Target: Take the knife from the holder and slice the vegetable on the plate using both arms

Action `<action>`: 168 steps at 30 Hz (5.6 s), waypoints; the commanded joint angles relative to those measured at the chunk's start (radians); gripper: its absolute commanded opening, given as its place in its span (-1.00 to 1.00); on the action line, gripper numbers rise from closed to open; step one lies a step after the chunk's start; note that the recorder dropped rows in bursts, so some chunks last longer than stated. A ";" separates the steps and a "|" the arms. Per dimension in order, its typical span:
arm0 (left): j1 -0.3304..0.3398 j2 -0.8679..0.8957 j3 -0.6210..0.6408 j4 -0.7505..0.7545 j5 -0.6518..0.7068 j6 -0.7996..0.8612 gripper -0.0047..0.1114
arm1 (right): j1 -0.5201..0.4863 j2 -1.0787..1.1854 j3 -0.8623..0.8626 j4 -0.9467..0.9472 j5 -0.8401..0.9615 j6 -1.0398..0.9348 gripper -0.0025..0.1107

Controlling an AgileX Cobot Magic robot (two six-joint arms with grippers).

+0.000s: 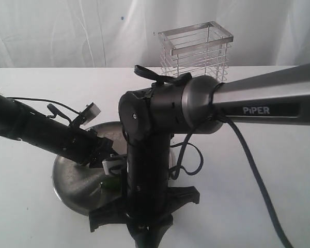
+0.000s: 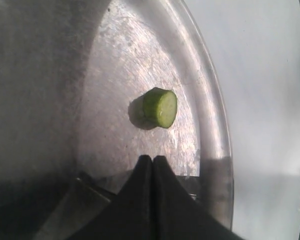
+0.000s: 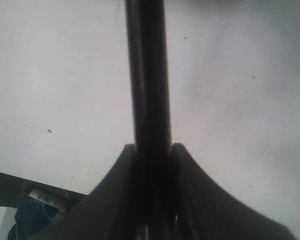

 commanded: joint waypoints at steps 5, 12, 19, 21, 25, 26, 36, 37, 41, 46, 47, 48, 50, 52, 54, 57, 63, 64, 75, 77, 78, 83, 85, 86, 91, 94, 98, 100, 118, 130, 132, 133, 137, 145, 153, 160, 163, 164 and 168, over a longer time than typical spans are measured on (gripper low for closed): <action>-0.006 0.027 0.029 0.149 -0.001 -0.017 -0.92 | 0.028 0.026 0.001 -0.004 -0.017 -0.006 -0.96; -0.006 0.027 0.029 0.150 -0.001 -0.020 -0.92 | 0.041 0.029 0.002 -0.008 -0.024 -0.006 -0.96; -0.006 0.023 0.006 0.045 -0.001 0.053 -0.92 | 0.041 0.029 0.002 -0.015 -0.040 -0.006 -0.96; -0.006 0.007 -0.001 0.004 -0.002 0.106 -0.92 | 0.041 0.029 0.002 -0.015 -0.048 -0.006 -0.96; -0.006 -0.047 -0.002 -0.081 -0.002 0.206 -0.92 | 0.041 0.029 0.002 -0.015 -0.057 -0.006 -0.96; -0.006 -0.061 -0.002 -0.085 -0.002 0.217 -0.92 | 0.041 0.029 0.002 -0.015 -0.059 -0.006 -0.96; -0.006 -0.092 0.083 -0.042 -0.092 0.224 -0.92 | 0.041 0.029 0.002 -0.016 -0.063 -0.006 -0.96; -0.006 -0.092 0.101 -0.042 -0.120 0.224 -0.92 | 0.041 0.029 0.002 -0.016 -0.063 -0.006 -0.96; -0.006 -0.092 0.143 -0.044 -0.190 0.224 -0.92 | 0.041 0.029 0.002 -0.016 -0.063 -0.006 -0.96; -0.006 -0.099 0.149 -0.077 -0.193 0.224 -0.92 | 0.041 0.029 0.002 -0.016 -0.063 -0.006 -0.96; -0.006 -0.105 0.149 -0.091 -0.193 0.226 -0.92 | 0.041 0.029 0.002 -0.016 -0.063 -0.006 -0.96; -0.006 -0.115 0.149 -0.105 -0.193 0.235 -0.92 | 0.041 0.029 0.002 -0.016 -0.063 -0.006 -0.96; -0.006 -0.138 0.149 -0.119 -0.191 0.253 -0.92 | 0.041 0.029 0.002 -0.016 -0.063 -0.006 -0.96; -0.006 -0.168 0.149 -0.116 -0.195 0.253 -0.92 | 0.041 0.029 0.002 -0.016 -0.063 -0.006 -0.96; -0.006 -0.190 0.149 -0.104 -0.195 0.253 -0.92 | 0.041 0.029 0.002 -0.019 -0.064 -0.006 -0.96; -0.006 -0.199 0.150 -0.083 -0.180 0.253 -0.92 | 0.041 0.029 0.002 -0.019 -0.064 -0.006 -0.96; -0.006 -0.199 0.150 -0.051 -0.187 0.253 -0.92 | 0.041 0.029 0.002 -0.019 -0.064 -0.006 -0.96; -0.006 -0.199 0.152 -0.045 -0.193 0.253 -0.92 | 0.041 0.029 0.002 -0.019 -0.064 -0.006 -0.96; -0.006 -0.193 0.213 -0.053 -0.275 0.253 -0.92 | 0.041 0.029 0.002 -0.016 -0.056 0.009 -0.96; -0.006 -0.193 0.213 -0.053 -0.273 0.252 -0.92 | 0.041 0.029 0.002 -0.016 -0.038 0.009 -0.96; -0.006 -0.193 0.213 -0.053 -0.273 0.252 -0.92 | 0.041 0.029 0.002 -0.016 -0.030 0.009 -0.96; -0.006 -0.193 0.213 -0.059 -0.273 0.252 -0.92 | 0.041 0.029 0.002 -0.016 0.004 0.009 -0.96; -0.006 -0.193 0.213 -0.065 -0.273 0.252 -0.92 | 0.047 0.029 0.002 -0.016 0.008 0.009 -0.96; -0.006 -0.193 0.213 -0.068 -0.276 0.252 -0.92 | 0.051 0.029 0.002 -0.016 0.015 0.009 -0.96; -0.006 -0.199 0.188 -0.075 -0.241 0.246 -0.92 | 0.062 0.029 0.008 -0.020 0.037 0.009 -0.96; -0.006 -0.234 0.176 -0.083 -0.223 0.246 -0.92 | 0.062 0.029 0.050 -0.020 0.037 0.009 -0.96; -0.006 -0.262 0.180 -0.064 -0.210 0.255 -0.92 | 0.062 0.027 0.080 -0.032 -0.013 0.009 -0.96; -0.006 -0.261 0.180 -0.068 -0.204 0.269 -0.92 | 0.065 0.021 0.080 -0.030 -0.035 0.009 -0.96; -0.006 -0.343 0.180 -0.130 -0.087 0.276 -0.92 | 0.006 -0.145 0.081 -0.164 0.037 -0.096 -0.96; -0.006 -0.396 0.181 0.024 -0.172 0.117 -0.92 | -0.179 -0.160 0.081 -0.059 0.007 -0.381 -0.96; -0.006 -0.421 0.181 0.014 -0.209 0.117 -0.92 | -0.219 -0.142 0.081 -0.059 -0.091 -0.460 -0.96; -0.006 -0.425 0.181 0.014 -0.239 0.117 -0.92 | -0.227 -0.138 0.079 -0.053 -0.121 -0.477 -0.96; -0.006 -0.425 0.181 0.014 -0.390 0.117 -0.92 | -0.238 -0.059 0.024 0.112 -0.198 -0.671 -0.96; -0.006 -0.425 0.181 -0.054 -0.543 0.081 -0.92 | -0.238 0.044 -0.067 0.143 -0.244 -0.694 -0.96; -0.006 -0.425 0.181 -0.058 -0.541 0.081 -0.92 | -0.238 0.047 -0.069 0.134 -0.299 -0.694 -0.96; -0.006 -0.425 0.181 -0.043 -0.310 0.114 -0.92 | -0.255 0.047 -0.069 0.114 -0.326 -0.679 -0.96; -0.006 -0.425 0.181 0.046 -0.186 0.185 -0.92 | -0.274 0.047 -0.069 0.114 -0.344 -0.626 -0.96; -0.006 -0.425 0.181 0.083 -0.167 0.187 -0.92 | -0.279 0.047 -0.069 0.114 -0.346 -0.610 -0.96; -0.006 -0.425 0.181 0.197 -0.137 0.186 -0.92 | -0.281 0.047 -0.069 0.117 -0.312 -0.617 -0.96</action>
